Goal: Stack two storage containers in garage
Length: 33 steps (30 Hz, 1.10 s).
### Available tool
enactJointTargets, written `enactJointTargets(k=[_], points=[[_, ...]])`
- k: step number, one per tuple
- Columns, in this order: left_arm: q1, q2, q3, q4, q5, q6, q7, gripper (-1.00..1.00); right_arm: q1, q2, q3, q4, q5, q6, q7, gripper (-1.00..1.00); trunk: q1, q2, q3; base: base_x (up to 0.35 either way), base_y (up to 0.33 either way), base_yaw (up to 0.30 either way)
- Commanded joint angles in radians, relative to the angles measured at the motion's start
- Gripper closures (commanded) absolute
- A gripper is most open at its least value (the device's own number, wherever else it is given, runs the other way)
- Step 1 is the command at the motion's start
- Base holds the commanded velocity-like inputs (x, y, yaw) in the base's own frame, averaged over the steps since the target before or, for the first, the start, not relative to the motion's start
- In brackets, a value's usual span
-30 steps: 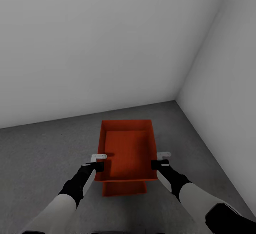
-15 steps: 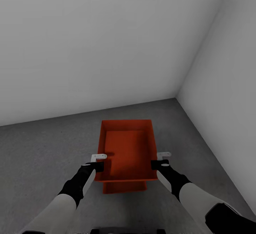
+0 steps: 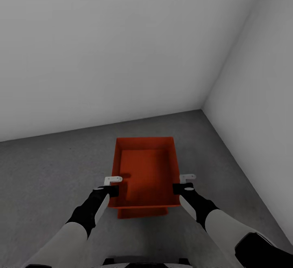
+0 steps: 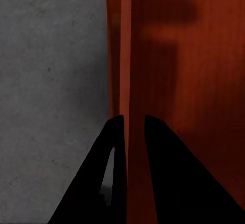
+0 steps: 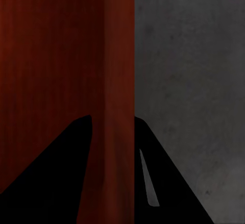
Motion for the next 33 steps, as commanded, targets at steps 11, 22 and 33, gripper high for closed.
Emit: enactJointTargets(k=[11,22,33], points=[[-0.001,0.002,-0.006,-0.005,0.031,0.003,0.009,1.00,0.000,-0.027,0.028,0.075,-0.023,0.004,-0.007,1.00,0.000,-0.002,-0.019,0.000,0.000,0.000],[-0.001,0.002,-0.006,-0.005,0.031,0.003,0.009,1.00,0.000,-0.026,0.028,0.075,-0.023,0.004,-0.007,1.00,0.000,-0.002,-0.034,0.000,0.000,0.000],[-0.001,0.002,-0.006,-0.005,0.031,0.003,0.009,1.00,0.000,-0.027,0.028,0.075,-0.024,0.004,-0.007,1.00,0.000,-0.002,-0.035,0.000,0.000,0.000]])
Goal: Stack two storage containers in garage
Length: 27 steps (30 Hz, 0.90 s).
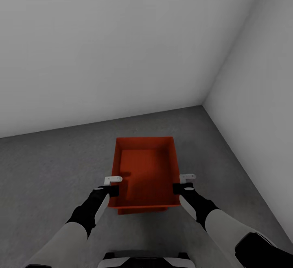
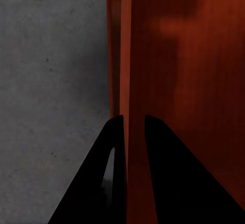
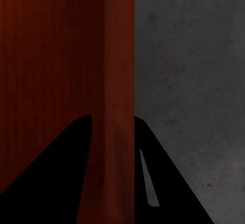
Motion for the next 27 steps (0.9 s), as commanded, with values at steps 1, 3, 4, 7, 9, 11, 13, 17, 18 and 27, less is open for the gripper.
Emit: enactJointTargets(k=[1,3,4,7,9,11,13,17,18,27], points=[[-0.001,0.002,-0.006,-0.003,0.031,0.002,0.008,1.00,0.000,-0.026,0.029,0.077,-0.024,0.004,-0.007,1.00,0.001,-0.002,-0.001,0.000,0.000,0.000],[-0.001,0.002,-0.006,-0.003,0.031,0.002,0.008,1.00,0.000,-0.026,0.029,0.077,-0.024,0.004,-0.007,1.00,0.001,-0.002,-0.001,0.000,0.000,0.000],[-0.001,0.002,-0.006,-0.003,0.032,0.002,0.008,1.00,0.000,-0.027,0.029,0.077,-0.024,0.004,-0.007,1.00,0.001,-0.002,-0.001,0.000,0.000,0.000],[-0.001,0.002,-0.007,-0.003,0.032,0.002,0.007,1.00,0.000,-0.027,0.029,0.077,-0.024,0.004,-0.007,1.00,0.001,-0.002,-0.001,0.000,0.000,0.000],[-0.001,0.002,-0.007,-0.003,0.032,0.002,0.007,1.00,0.000,-0.027,0.029,0.077,-0.024,0.004,-0.006,1.00,0.001,-0.002,-0.001,0.000,0.000,0.000],[-0.001,0.002,-0.007,-0.003,0.032,0.002,0.006,1.00,0.000,-0.027,0.029,0.077,-0.024,0.004,-0.007,1.00,0.001,-0.002,-0.001,0.000,0.000,0.000],[-0.001,0.002,-0.007,-0.004,0.033,0.002,0.006,1.00,0.000,-0.027,0.029,0.077,-0.024,0.004,-0.007,1.00,0.001,-0.002,-0.001,0.000,0.000,0.000],[-0.001,0.002,-0.007,-0.005,0.033,0.004,0.006,1.00,0.000,-0.026,0.029,0.077,-0.024,0.004,-0.007,1.00,0.001,-0.002,-0.001,0.000,0.000,0.000],[-0.001,0.002,-0.007,-0.005,0.033,0.004,0.006,1.00,0.000,-0.026,0.029,0.077,-0.024,0.004,-0.007,1.00,0.001,-0.002,-0.001,0.000,0.000,0.000],[-0.001,0.002,-0.007,-0.005,0.033,0.004,0.006,1.00,0.000,-0.026,0.029,0.077,-0.024,0.005,-0.007,1.00,0.001,-0.002,-0.001,0.000,0.000,0.035]])
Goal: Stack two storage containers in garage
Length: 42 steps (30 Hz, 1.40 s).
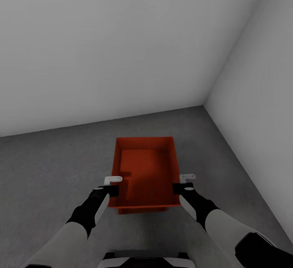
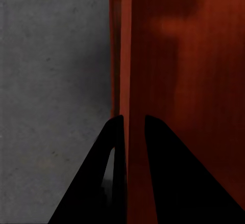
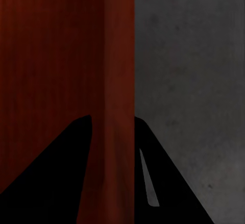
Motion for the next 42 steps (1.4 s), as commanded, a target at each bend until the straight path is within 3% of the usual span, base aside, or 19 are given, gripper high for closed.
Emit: enactJointTargets(k=[1,9,42], points=[[-0.002,0.002,-0.007,-0.003,0.033,0.002,0.005,1.00,0.000,-0.026,0.029,0.078,-0.024,0.005,-0.007,1.00,0.001,-0.002,-0.001,0.000,0.000,0.189],[-0.002,0.002,-0.007,-0.003,0.031,0.002,0.005,1.00,0.000,-0.026,0.029,0.078,-0.024,0.004,-0.006,1.00,0.001,-0.002,-0.001,0.000,0.000,0.161],[-0.002,0.002,-0.005,-0.001,0.031,0.001,0.008,1.00,0.000,-0.026,0.029,0.078,-0.024,0.004,-0.005,1.00,0.001,-0.002,-0.001,0.000,-0.045,0.002]])
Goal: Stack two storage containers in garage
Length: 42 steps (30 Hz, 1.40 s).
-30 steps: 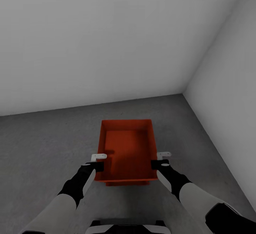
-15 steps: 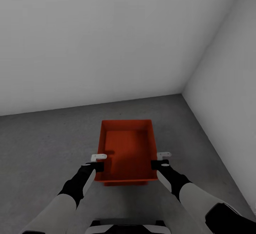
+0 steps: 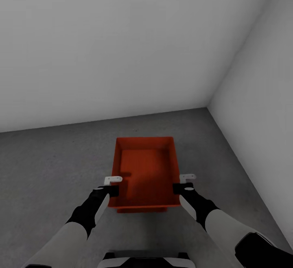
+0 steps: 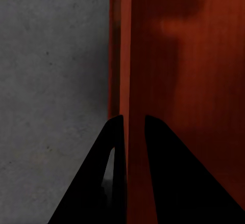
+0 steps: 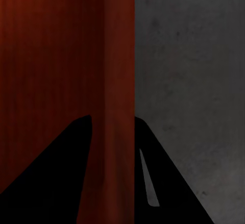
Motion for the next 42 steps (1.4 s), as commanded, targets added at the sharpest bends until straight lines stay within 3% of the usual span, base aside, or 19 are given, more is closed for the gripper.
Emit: enactJointTargets(k=[1,23,42], points=[[-0.001,0.002,-0.006,-0.003,0.031,0.002,0.009,1.00,0.000,-0.026,0.031,0.077,-0.027,0.004,-0.006,1.00,0.001,-0.002,-0.001,0.000,0.000,0.000],[-0.001,0.002,-0.006,-0.008,0.031,0.005,0.007,1.00,0.000,-0.027,0.031,0.077,-0.027,0.004,-0.008,1.00,0.001,-0.002,-0.001,0.000,0.000,0.000],[-0.001,-0.001,-0.009,-0.005,0.029,0.005,0.007,1.00,0.000,-0.027,0.031,0.077,-0.027,0.004,-0.008,1.00,0.073,-0.135,-0.061,0.000,0.000,0.000]])
